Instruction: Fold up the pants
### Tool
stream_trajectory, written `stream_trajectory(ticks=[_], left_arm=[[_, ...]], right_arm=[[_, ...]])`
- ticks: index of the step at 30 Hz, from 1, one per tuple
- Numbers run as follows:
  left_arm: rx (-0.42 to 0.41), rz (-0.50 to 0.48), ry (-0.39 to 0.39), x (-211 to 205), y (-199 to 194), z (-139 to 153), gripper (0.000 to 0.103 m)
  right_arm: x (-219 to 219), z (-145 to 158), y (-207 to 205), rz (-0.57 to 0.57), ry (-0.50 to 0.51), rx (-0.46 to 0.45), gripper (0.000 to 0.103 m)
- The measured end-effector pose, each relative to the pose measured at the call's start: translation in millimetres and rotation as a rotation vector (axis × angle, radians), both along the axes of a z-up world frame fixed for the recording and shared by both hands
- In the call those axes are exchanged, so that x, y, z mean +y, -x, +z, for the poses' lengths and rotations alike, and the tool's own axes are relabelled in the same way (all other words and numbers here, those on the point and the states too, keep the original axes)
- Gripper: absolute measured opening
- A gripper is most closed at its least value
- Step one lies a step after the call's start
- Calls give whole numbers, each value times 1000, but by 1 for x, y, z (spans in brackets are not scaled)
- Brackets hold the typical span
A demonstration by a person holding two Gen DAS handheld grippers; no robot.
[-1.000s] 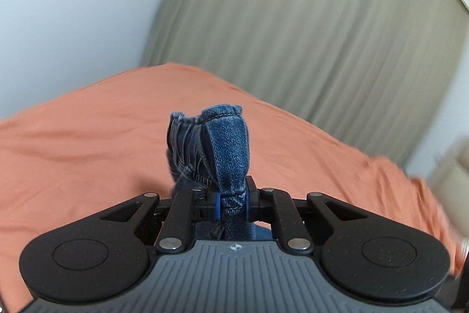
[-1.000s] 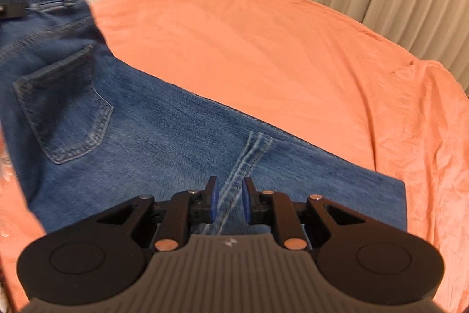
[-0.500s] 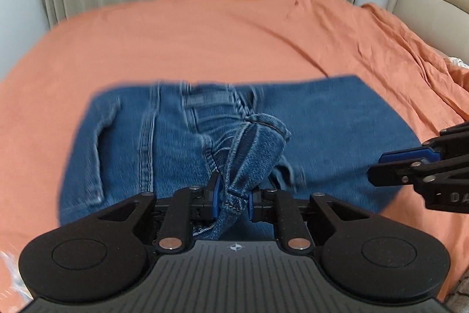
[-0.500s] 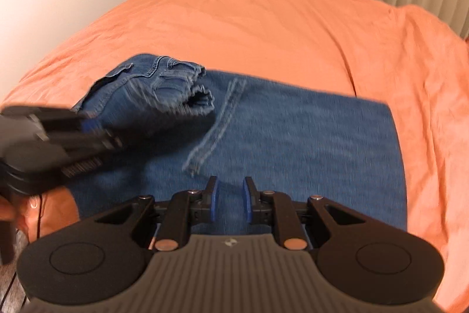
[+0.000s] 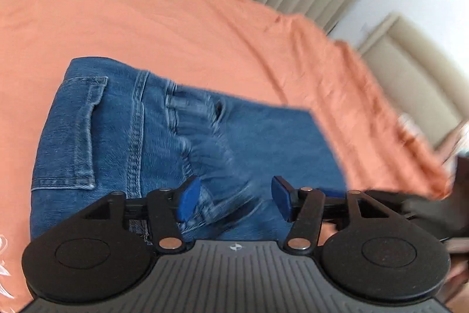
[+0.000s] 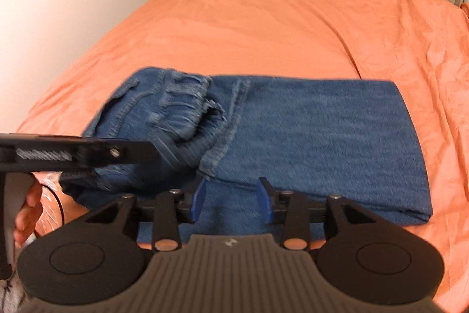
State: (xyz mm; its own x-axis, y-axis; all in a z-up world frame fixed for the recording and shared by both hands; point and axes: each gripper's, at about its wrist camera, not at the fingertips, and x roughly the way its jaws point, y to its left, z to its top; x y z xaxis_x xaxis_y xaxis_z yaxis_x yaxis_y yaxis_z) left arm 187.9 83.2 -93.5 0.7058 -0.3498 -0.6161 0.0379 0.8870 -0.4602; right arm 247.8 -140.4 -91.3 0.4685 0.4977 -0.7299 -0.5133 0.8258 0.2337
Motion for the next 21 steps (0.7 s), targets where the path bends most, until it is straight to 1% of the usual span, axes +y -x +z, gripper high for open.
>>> stream_trajectory(ticks=[2,4,6,10,13,16,18,20,21], left_arm=[[-30,12,29,14,5,11,68],[-48,53,29,31,6,17,68],[-43,104,22,49,4,18,68],[1,173,-29,76,-3,12,68],[19,210,-32,90,-6,2,68],[36,230,-19,103,-5,-8,68],[49,230,-9,111,1,-14,67],[56,231,9,119,4,-19,67],[59,229,28,122,7,-20,67]], right_arm=[[7,7,-1,2,-22,2,39],[14,13,-5,0,-51,9,43],[21,17,-11,-4,-87,23,46],[37,16,-30,-25,-170,83,46],[49,4,-48,-31,-202,124,45],[61,-16,-70,-46,-215,184,45],[65,-30,-83,-59,-225,241,45],[64,-43,-90,-70,-263,315,44],[63,-45,-90,-72,-284,336,37]])
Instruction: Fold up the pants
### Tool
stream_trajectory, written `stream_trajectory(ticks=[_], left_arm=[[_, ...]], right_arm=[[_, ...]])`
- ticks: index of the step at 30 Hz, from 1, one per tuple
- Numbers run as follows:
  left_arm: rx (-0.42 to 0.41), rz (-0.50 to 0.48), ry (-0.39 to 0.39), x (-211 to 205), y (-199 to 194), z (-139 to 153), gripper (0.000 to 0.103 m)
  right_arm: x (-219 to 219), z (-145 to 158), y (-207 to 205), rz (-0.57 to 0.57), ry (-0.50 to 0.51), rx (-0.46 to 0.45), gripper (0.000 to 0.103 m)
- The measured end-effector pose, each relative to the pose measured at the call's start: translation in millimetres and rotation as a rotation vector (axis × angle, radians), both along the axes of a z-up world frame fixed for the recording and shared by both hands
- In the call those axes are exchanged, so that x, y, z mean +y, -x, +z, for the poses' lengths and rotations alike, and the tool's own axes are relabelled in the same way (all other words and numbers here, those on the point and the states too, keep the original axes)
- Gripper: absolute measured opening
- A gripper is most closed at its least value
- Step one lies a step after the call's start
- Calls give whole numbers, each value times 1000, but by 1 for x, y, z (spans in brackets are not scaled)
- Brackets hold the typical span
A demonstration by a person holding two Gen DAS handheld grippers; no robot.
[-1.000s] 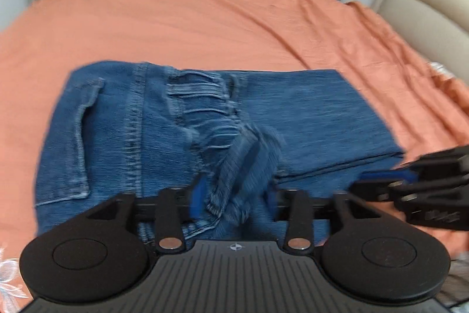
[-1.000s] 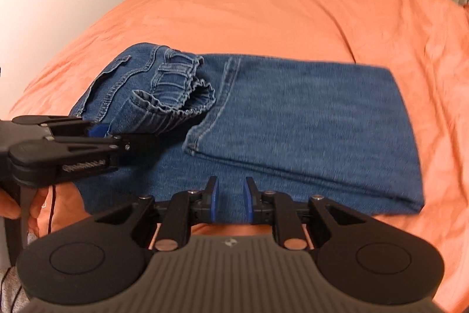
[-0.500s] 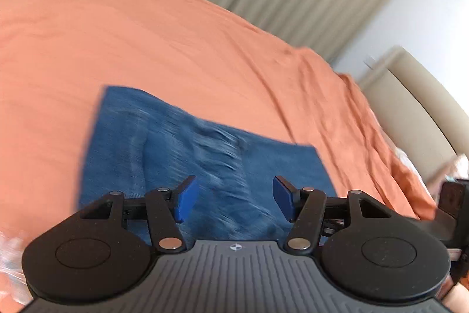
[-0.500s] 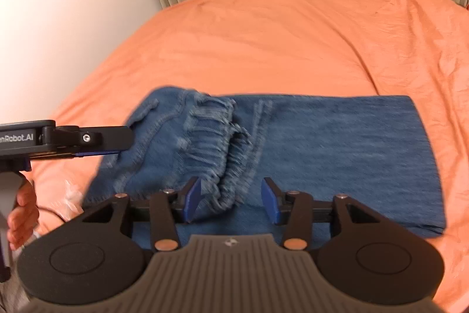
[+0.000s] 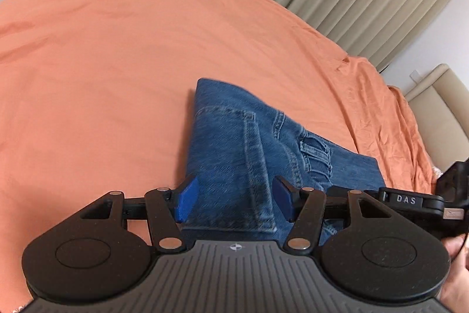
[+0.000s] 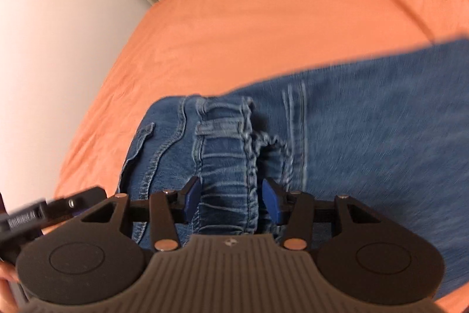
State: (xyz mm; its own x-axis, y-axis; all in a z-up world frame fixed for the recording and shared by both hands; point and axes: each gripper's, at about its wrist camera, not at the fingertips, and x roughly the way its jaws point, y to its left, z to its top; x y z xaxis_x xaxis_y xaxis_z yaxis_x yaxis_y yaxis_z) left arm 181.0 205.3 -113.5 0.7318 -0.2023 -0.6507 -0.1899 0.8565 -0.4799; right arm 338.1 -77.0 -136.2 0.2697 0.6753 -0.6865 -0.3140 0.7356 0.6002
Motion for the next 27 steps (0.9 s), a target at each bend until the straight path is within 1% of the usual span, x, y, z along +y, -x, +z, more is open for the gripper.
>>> stream_trajectory(ticks=[1,3,5,6,8,9,10,11,12,14,16,18,20,22,23,24,25,26,27], left_arm=[[1,0,18,2,2,-2,67],[2,2,32,6,7,-2,67],[-5,-14,33,7,8,-1,65],[-15,-21,36,7,9,1,65],[-28,-46,57,8,11,2,64],[-19,-59,65,8,10,2,62],[-1,-73,60,7,8,-1,55],[17,-76,38,5,8,-3,46],[29,-81,14,3,7,-6,43],[63,-94,-18,0,5,-10,32],[88,-94,-32,-1,2,-12,27],[105,-95,-34,-1,0,-13,27],[122,-97,-60,-4,-2,-13,26],[131,-102,-85,-8,-5,-11,26],[134,-103,-91,-9,-5,-11,26],[136,-104,-93,-10,-5,-12,26],[139,-102,-94,-10,-4,-12,26],[142,-101,-94,-10,-4,-12,26],[144,-101,-97,-11,-4,-13,26]], right_arm=[[-1,2,2,-8,7,-12,21],[-3,16,8,5,4,-65,6],[-7,40,19,15,-38,-118,4],[-11,52,26,15,-78,-134,3],[-19,72,38,21,-158,-141,3],[-20,76,45,17,-161,-142,2],[-23,75,49,10,-147,-131,1],[-26,68,52,4,-126,-107,1],[-28,58,54,-7,-92,-84,1],[-32,35,55,-34,-27,-34,1],[-33,14,54,-55,-7,3,0],[-30,1,52,-65,-3,27,0],[-23,-2,49,-61,-1,37,1],[-22,3,46,-62,-11,24,10],[-23,7,43,-66,-24,17,12],[-25,11,40,-70,-43,12,23],[-26,14,36,-81,-62,9,39],[-30,16,31,-94,-79,11,44],[-30,16,25,-99,-96,19,45]])
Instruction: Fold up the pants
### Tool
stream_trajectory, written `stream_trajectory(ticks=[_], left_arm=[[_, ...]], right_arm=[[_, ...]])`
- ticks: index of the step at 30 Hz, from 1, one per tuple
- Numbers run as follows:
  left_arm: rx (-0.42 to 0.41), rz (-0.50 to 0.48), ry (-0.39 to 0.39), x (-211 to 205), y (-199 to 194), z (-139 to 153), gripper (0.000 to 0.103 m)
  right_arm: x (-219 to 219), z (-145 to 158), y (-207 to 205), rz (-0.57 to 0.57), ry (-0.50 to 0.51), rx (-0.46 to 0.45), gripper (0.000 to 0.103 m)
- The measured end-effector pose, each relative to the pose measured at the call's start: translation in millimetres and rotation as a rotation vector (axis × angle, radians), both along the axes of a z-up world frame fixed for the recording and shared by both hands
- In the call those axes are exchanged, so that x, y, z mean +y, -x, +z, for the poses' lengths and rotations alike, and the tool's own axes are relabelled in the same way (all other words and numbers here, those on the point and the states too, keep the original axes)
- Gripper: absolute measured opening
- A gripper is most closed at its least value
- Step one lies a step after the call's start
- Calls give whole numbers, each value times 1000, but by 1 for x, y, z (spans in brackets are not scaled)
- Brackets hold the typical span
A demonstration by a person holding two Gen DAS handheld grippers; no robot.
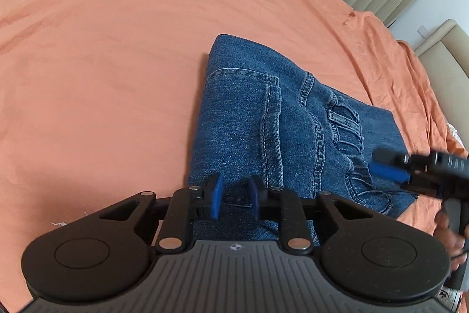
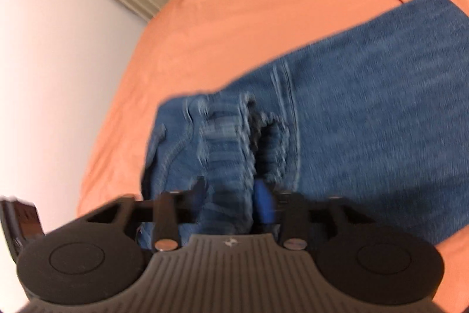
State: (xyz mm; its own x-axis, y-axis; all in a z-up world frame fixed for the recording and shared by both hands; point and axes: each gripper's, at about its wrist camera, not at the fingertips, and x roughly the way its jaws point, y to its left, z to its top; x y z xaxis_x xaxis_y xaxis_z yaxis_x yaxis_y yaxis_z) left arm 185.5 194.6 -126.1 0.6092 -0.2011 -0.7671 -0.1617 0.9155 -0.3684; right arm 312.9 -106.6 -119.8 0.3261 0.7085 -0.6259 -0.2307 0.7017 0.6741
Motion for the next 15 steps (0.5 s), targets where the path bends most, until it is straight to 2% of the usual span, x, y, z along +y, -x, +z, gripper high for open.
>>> stream_trajectory(ticks=[5,9,10,11,12,15], left_arm=[[6,3,-3,-2,-1,-1,26],[4,6,19,1,-2,-2,26],[2,9,27,2,-3,-3,26],[-1,11,34,2,-3,-3,26],[-10,16,38,3,-2,-2,26],[-65,53,38,3,3,7,26]], right_arm=[[6,-16,-35,-31,-71,83,45],[17,-33,-51,-23,-74,115,47],[20,-37,-54,-20,-82,125,43],[21,-37,-54,-13,-92,128,34],[24,-33,-54,-9,-69,107,21],[41,1,-43,71,60,-56,14]])
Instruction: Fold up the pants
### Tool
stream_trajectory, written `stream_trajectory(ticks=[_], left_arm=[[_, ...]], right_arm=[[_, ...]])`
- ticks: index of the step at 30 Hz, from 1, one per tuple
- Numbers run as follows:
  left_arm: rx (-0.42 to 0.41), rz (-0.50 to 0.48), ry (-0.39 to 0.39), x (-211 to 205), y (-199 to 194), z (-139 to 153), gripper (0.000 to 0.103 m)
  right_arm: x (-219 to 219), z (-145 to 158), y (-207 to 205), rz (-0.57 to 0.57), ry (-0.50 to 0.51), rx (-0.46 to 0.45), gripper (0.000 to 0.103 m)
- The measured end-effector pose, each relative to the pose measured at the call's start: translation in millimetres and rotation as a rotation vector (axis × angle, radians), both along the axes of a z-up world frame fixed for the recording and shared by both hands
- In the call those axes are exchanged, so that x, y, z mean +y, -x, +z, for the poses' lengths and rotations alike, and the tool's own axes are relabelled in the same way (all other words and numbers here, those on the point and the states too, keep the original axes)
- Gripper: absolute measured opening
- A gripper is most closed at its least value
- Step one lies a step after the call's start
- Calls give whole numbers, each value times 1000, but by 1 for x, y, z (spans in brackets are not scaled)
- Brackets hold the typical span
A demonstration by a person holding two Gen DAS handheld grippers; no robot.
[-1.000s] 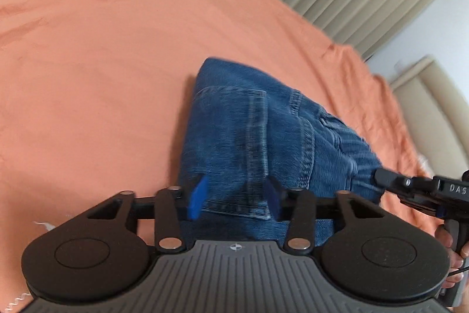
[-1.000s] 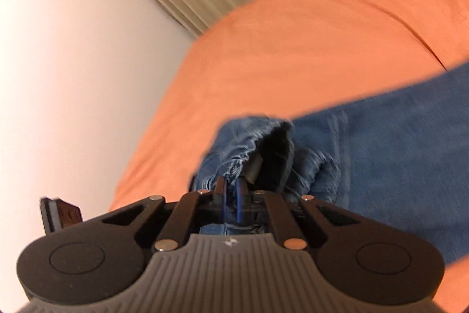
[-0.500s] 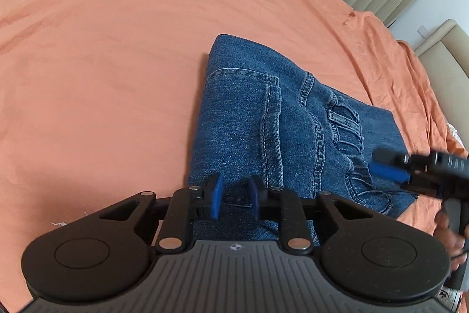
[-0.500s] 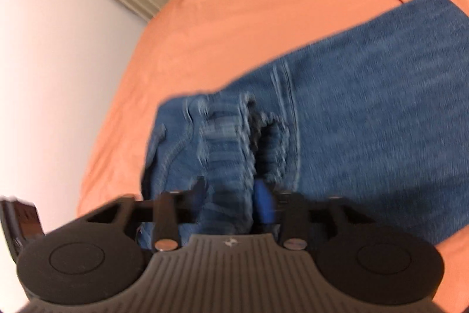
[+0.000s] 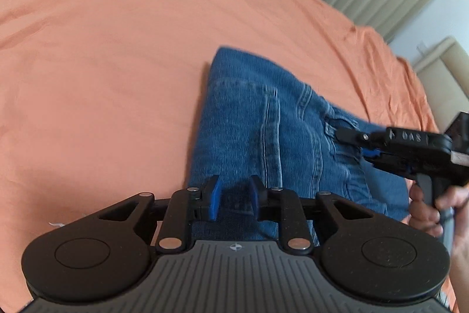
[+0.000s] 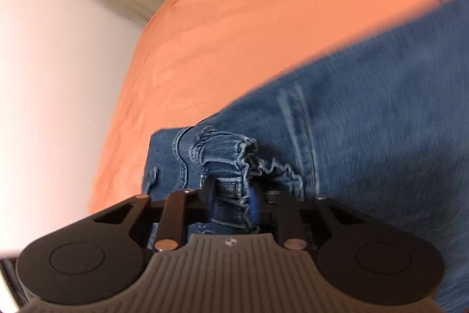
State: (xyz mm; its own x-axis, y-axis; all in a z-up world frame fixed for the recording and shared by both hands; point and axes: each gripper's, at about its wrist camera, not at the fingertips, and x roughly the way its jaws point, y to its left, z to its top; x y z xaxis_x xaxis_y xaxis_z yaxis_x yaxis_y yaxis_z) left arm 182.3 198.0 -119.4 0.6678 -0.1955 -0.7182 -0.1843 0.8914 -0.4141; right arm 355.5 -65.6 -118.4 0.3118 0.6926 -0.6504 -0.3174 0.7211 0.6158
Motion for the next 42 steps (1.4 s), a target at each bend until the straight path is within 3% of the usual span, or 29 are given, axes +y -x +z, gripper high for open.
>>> stream_trajectory(ticks=[6,10,13,17,22,28,33,42], left_arm=[[-137,41,-20,0,4,32,26],[-194,31,-17,-7,-1,53,26],[-215,5,-46,-20,-12,63,26],[-225,-52,-62,-42,-32,68,26],[-219,-125,-73,-68,-63,62,26],[-182,-197,-126,-95,-108,39,26],[-154,-212,-173,-104,-141,17,26],[-68,-207,-276,-109,-189,-20,26]], right_arm=[[15,99,14,92,41,-223,11],[3,158,15,104,85,-307,11],[-19,184,9,76,141,-324,11],[-62,195,-6,5,198,-308,11],[-125,169,-25,-77,253,-245,11],[-185,84,-63,-183,280,-119,11],[-199,24,-80,-214,283,-74,7],[-211,-44,-102,-225,214,9,7]])
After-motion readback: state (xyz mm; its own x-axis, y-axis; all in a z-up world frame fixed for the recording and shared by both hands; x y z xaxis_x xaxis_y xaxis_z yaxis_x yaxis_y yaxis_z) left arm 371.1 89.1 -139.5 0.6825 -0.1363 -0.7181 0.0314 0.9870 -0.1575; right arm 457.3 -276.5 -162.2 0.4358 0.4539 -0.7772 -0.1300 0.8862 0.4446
